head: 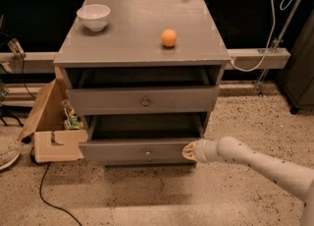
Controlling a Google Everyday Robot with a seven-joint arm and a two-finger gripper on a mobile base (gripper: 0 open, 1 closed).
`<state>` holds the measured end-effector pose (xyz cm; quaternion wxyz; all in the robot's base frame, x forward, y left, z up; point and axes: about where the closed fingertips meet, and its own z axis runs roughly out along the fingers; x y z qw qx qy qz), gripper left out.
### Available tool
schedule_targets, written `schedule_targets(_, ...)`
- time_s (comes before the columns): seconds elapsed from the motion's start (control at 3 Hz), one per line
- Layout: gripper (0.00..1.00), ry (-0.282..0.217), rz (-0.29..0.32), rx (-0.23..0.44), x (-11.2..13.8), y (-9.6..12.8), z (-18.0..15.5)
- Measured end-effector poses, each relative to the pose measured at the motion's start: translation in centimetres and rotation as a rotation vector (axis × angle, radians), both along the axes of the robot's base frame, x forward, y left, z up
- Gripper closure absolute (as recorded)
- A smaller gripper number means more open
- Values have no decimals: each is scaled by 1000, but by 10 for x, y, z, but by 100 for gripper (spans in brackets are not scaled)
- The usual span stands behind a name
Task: Close middle drawer
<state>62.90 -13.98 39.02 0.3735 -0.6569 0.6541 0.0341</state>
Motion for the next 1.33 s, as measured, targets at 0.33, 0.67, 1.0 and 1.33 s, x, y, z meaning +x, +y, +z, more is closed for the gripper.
schedule_targets(0.33,100,-9,59,-25,27,-3,3)
schedule_targets(0.67,100,1,89,-53,52,-7,3)
schedule_targets(1.0,100,37,91,-92,72,-13,-1)
schedule_targets(1.33,100,60,79,-114,83,-21,-3)
